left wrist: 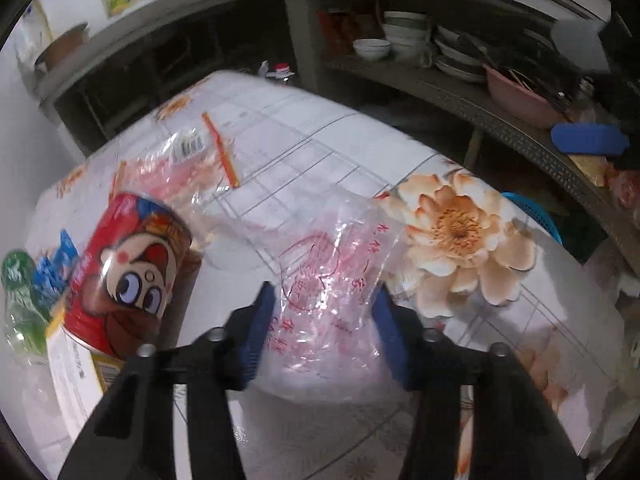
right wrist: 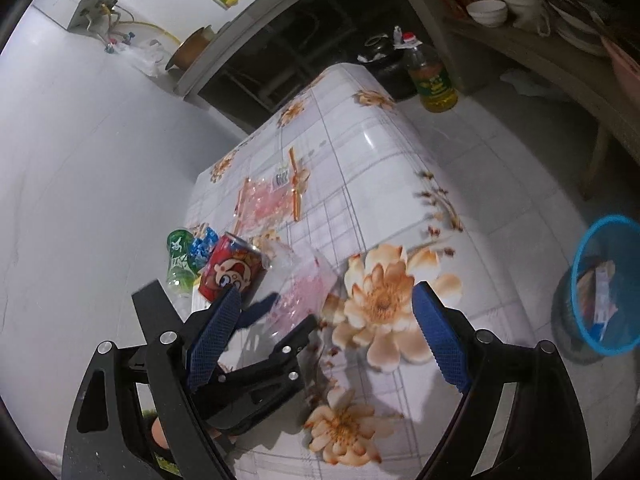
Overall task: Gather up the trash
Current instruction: 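Grasp the clear pink-printed plastic bag with the left gripper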
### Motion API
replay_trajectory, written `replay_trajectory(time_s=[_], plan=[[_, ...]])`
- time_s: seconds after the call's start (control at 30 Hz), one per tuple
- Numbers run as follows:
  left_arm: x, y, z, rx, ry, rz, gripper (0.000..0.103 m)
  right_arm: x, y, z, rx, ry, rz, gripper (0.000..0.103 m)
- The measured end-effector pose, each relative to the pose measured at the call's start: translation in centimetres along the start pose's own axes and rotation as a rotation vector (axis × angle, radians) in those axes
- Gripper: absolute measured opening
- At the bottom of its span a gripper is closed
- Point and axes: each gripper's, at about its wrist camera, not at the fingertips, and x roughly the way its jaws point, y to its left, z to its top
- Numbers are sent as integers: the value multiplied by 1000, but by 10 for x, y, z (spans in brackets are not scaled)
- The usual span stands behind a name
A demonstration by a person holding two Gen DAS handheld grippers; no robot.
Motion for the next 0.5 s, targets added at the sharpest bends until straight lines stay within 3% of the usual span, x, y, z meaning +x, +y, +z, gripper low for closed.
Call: replay_trajectory(time_s=[0.2,0.5], plan=[[-6,0,-10,-16,-24,-14,30,12,11,12,-24,7,22,84],[-41,-26,-52,31,-38,-93,28,28,29,16,-45,67,49,80]])
